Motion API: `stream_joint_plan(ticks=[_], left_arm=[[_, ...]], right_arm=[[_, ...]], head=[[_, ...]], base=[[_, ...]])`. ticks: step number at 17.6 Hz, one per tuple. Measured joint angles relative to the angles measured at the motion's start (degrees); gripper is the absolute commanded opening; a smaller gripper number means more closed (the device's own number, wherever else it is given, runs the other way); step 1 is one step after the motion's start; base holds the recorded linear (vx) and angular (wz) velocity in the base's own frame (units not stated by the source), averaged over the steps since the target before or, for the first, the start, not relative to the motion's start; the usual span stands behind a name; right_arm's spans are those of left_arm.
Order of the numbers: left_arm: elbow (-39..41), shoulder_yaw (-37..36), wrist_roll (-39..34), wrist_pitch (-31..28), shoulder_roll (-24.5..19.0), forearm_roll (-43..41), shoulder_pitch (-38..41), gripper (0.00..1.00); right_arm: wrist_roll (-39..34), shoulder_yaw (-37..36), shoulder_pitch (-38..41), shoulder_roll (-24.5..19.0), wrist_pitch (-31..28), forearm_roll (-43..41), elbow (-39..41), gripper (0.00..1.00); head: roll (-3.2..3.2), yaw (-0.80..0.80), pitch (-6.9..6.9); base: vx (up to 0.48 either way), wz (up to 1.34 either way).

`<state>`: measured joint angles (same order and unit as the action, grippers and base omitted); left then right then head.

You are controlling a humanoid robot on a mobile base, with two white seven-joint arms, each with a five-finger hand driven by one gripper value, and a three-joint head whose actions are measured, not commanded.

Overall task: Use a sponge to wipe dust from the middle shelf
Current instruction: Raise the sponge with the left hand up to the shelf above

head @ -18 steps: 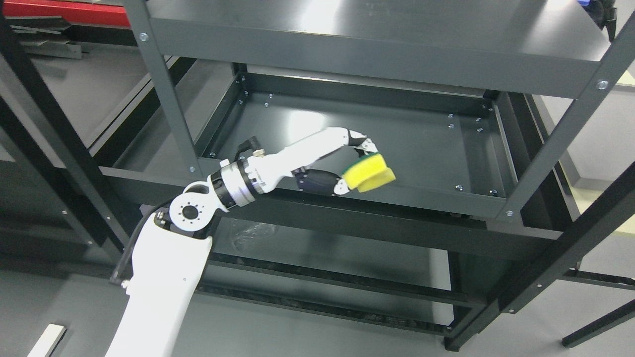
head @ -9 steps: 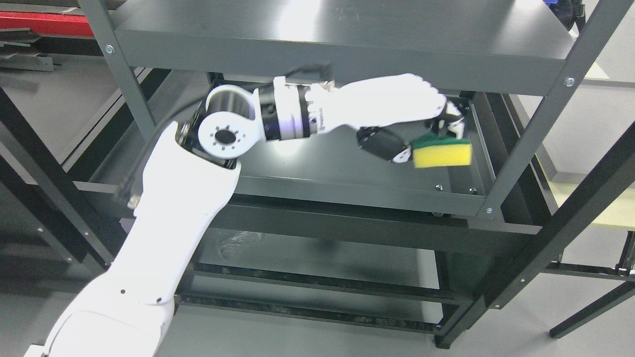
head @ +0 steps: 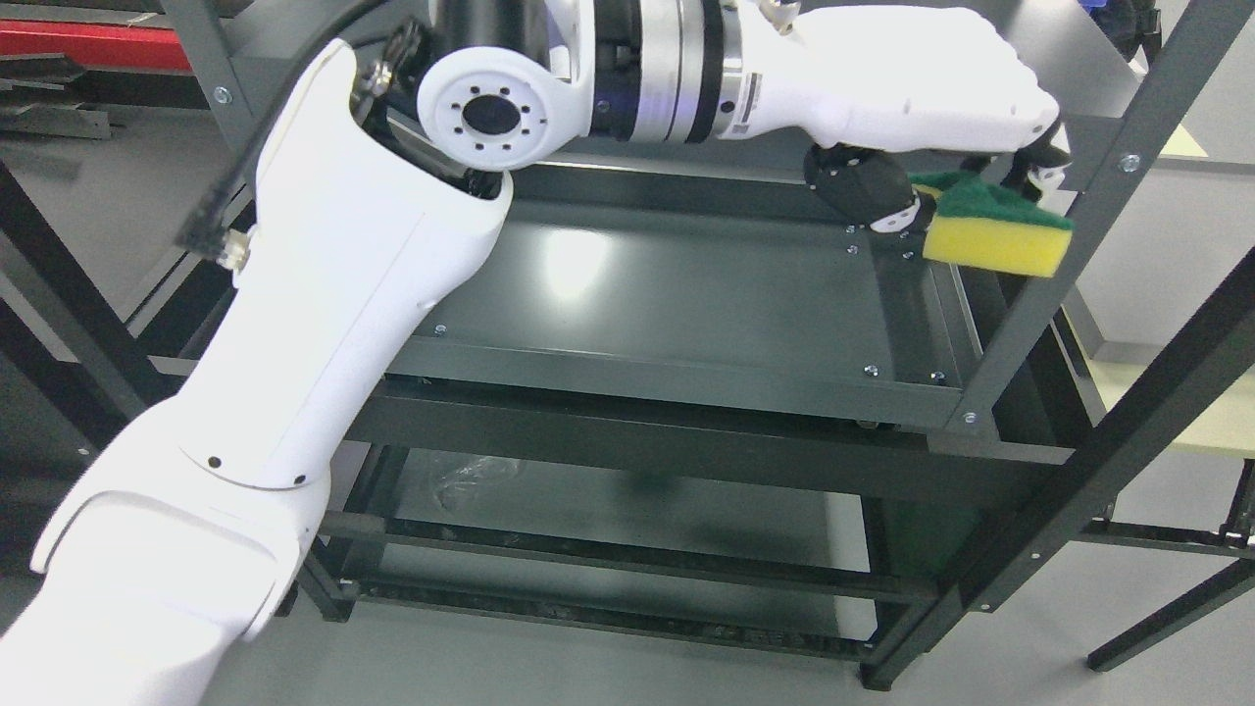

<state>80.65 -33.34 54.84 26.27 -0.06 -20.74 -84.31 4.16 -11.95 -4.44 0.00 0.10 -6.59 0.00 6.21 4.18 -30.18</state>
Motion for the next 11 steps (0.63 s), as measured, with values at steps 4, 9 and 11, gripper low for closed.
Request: stream_joint_plan(ticks=[4,9,11], left_arm=[[0.1,-0.3,3.1,4.8,0.0,-3.5,-4.2,0.01],[0.4,-0.1,4.2,10.8,-1.9,-6.6,-6.2,0.01],[0.5,0.4,4.3,11.8,-3.1,-7.1,-6.5,0.01]], right_arm=[[0.0,0.0,0.0,0.0,0.0,0.0,0.0,1.0],[0.0,0.0,0.0,0.0,0.0,0.0,0.0,1.0],[0.0,0.0,0.0,0.0,0.0,0.0,0.0,1.0]], head=[[0.0,0.0,0.0],[0.0,0.0,0.01],[0.0,0.0,0.0]], base=[[0.0,0.0],[0.0,0.0],[0.0,0.0]])
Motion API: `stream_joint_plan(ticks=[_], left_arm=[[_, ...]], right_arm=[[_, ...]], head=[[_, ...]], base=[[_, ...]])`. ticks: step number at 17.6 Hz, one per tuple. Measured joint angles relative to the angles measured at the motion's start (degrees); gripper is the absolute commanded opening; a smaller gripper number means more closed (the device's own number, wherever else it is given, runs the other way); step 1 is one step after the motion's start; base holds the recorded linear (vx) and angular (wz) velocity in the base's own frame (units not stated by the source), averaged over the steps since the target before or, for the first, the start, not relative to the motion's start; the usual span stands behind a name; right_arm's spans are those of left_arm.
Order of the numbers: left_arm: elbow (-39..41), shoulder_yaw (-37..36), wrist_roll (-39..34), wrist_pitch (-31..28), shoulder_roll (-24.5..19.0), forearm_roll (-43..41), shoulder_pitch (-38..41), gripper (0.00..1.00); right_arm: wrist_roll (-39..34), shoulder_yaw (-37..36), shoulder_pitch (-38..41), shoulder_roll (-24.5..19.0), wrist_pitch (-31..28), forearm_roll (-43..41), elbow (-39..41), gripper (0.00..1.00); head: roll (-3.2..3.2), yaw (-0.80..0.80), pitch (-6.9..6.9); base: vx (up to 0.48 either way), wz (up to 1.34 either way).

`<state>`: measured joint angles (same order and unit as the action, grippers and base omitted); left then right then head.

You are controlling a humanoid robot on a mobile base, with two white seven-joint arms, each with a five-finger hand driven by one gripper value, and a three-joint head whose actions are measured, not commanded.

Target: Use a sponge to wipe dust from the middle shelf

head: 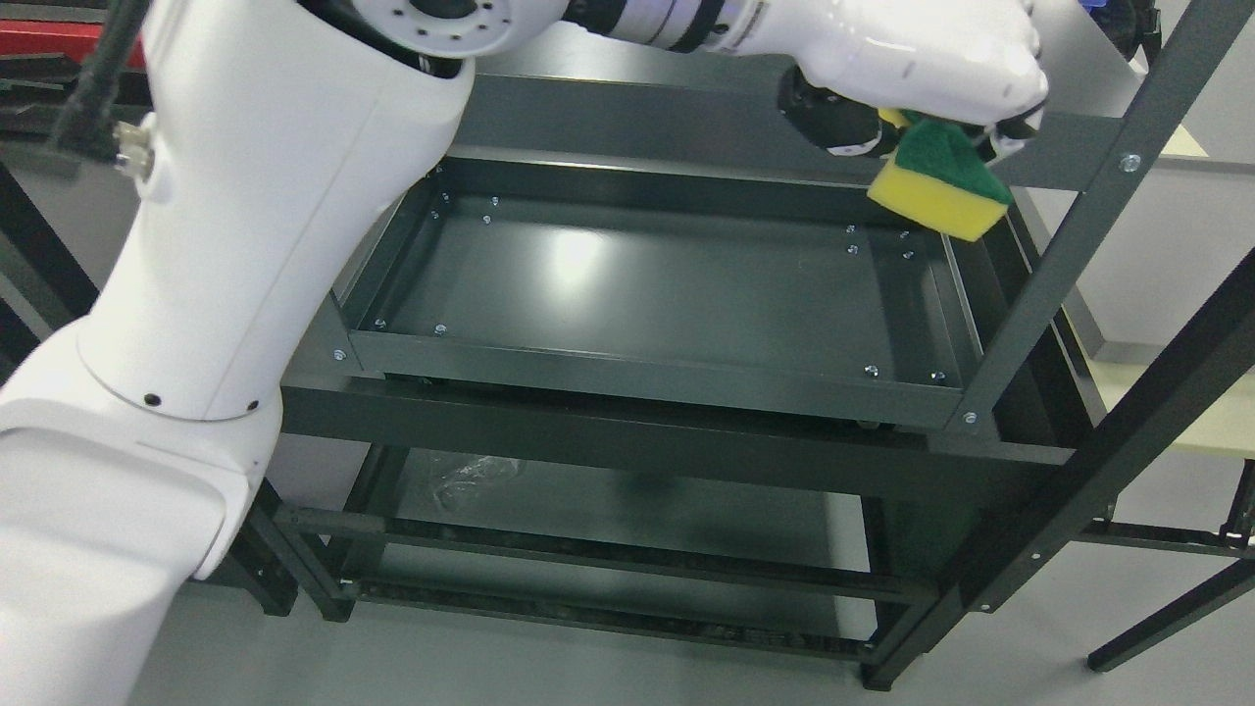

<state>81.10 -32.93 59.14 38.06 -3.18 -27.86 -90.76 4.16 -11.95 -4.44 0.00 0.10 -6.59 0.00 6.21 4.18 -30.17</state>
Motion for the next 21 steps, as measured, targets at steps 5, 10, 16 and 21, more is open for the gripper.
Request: stream_joint_plan(ticks=[5,10,16,21], left_arm=[[0.2,1.2,0.1,3.6,-3.3,-0.7,1.8,0.01],[0.3,2.5,0.2,6.4,-6.1,-1.0,4.8,0.02],[0.4,5.3,0.4,6.9,-10.1,-0.9,7.4,0.02],[0.4,8.1,0.5,6.9,-13.7,0.0,9.4,0.02]], right_arm=[[0.0,0.0,0.0,0.0,0.0,0.0,0.0,1.0],[0.0,0.0,0.0,0.0,0.0,0.0,0.0,1.0],[0.0,0.0,0.0,0.0,0.0,0.0,0.0,1.0],[0.0,0.0,0.0,0.0,0.0,0.0,0.0,1.0]], head=[[0.0,0.0,0.0],[0.0,0.0,0.01],[0.0,0.0,0.01],[0.0,0.0,0.01]], base=[[0.0,0.0],[0.0,0.0],[0.0,0.0],[0.0,0.0]])
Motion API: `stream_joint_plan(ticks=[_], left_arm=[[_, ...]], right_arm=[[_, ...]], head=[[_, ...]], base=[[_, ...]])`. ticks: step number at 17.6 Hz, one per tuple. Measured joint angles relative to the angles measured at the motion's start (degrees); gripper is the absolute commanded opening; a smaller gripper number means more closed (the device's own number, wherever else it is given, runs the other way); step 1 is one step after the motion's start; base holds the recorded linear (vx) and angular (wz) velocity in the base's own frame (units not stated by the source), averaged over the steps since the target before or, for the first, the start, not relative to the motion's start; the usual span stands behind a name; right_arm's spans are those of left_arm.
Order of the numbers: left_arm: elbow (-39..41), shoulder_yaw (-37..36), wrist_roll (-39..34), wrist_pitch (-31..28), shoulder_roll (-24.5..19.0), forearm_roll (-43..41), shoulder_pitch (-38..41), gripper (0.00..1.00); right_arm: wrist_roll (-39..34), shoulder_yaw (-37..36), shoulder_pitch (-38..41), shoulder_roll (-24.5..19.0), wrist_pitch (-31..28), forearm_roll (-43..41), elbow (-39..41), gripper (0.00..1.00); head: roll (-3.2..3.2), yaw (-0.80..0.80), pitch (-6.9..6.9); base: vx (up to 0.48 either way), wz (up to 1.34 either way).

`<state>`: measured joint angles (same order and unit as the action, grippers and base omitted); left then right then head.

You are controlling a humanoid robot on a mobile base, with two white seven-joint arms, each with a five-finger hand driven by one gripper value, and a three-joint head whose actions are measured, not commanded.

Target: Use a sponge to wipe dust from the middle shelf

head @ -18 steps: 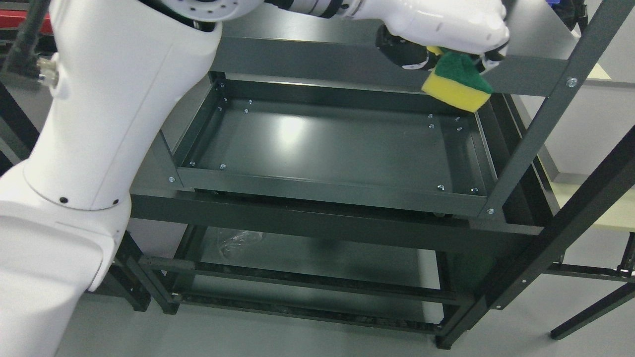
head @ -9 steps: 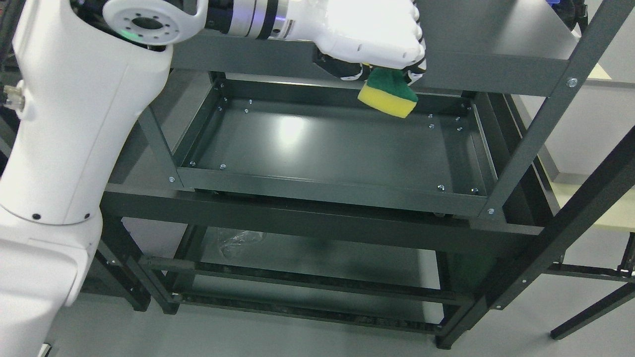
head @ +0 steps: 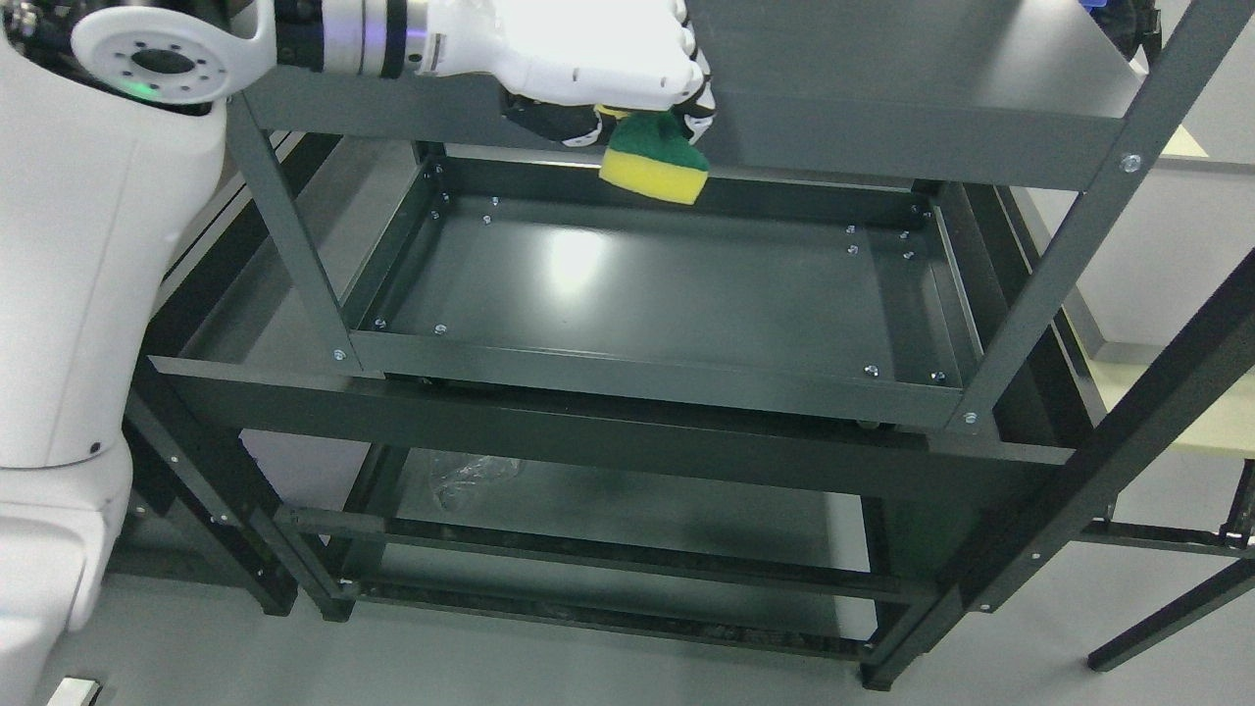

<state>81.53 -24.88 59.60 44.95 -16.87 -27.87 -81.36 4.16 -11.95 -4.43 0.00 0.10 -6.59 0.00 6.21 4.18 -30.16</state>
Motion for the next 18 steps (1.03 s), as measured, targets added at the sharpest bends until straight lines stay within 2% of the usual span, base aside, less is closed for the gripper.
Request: stream_joint_plan(ticks=[10,18], left_arm=[[-0.1,4.5,0.0,0.0,-10.5,5.8,3.7,0.04],[-0.6,8.8,-0.1,0.0,-20.9,11.8,7.2,0.04]], right_arm=[[0.0,0.0,0.0,0.0,0.0,0.0,0.0,1.0],[0.0,0.0,0.0,0.0,0.0,0.0,0.0,1.0]], head=[[0.0,0.0,0.0],[0.0,0.0,0.0]], base=[[0.0,0.0],[0.0,0.0]])
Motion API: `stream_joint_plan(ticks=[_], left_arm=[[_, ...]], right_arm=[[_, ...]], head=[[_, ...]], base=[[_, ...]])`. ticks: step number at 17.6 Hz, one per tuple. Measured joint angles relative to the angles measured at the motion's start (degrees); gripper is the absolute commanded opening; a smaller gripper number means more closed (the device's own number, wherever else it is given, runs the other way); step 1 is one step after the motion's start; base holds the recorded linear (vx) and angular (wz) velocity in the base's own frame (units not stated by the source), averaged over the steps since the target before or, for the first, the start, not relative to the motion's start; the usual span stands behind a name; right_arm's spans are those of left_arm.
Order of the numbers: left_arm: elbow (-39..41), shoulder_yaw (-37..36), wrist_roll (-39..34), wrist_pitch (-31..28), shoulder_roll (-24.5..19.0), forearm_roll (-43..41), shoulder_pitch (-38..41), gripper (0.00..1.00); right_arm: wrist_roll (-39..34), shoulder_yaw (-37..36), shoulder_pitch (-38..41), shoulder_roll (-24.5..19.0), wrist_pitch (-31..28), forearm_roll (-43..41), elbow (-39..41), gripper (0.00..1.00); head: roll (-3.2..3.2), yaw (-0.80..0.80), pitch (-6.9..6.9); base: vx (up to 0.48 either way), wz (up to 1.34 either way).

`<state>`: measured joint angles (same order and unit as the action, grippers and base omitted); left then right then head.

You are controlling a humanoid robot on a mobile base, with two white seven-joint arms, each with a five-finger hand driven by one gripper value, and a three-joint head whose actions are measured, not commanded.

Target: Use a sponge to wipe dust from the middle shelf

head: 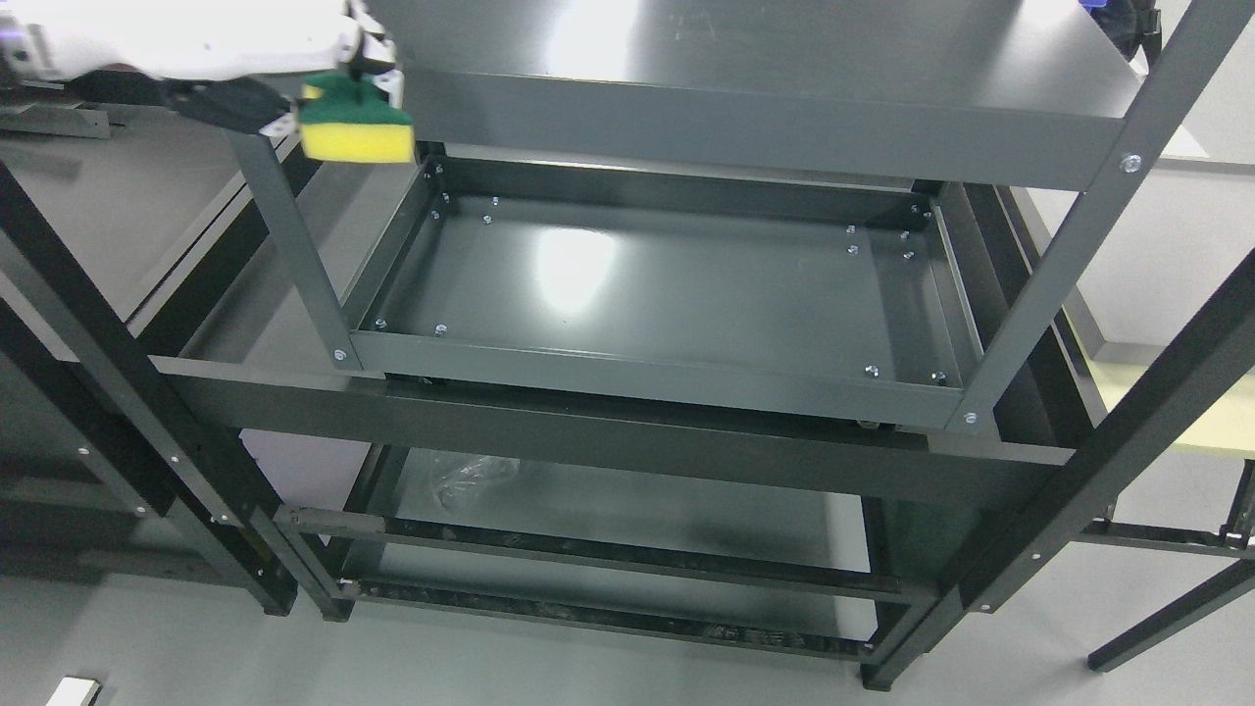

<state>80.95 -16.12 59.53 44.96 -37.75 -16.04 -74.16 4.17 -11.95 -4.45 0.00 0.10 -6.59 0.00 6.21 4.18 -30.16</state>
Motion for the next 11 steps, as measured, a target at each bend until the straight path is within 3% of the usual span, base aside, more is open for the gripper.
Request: stream_joint_plan(ticks=[6,11], left_arm=[[-0.5,1.5,0.0,0.0,-2.8,0.6,1.2,0.04],[-2.6,1.9,0.7,0.0,3.2,-4.4,-0.4,0.04]], right_arm=[[0.0,0.0,0.0,0.0,0.0,0.0,0.0,1.0],[0.0,0.0,0.0,0.0,0.0,0.0,0.0,1.0]], head=[[0.0,0.0,0.0],[0.0,0.0,0.0]], base=[[0.0,0.0],[0.0,0.0]])
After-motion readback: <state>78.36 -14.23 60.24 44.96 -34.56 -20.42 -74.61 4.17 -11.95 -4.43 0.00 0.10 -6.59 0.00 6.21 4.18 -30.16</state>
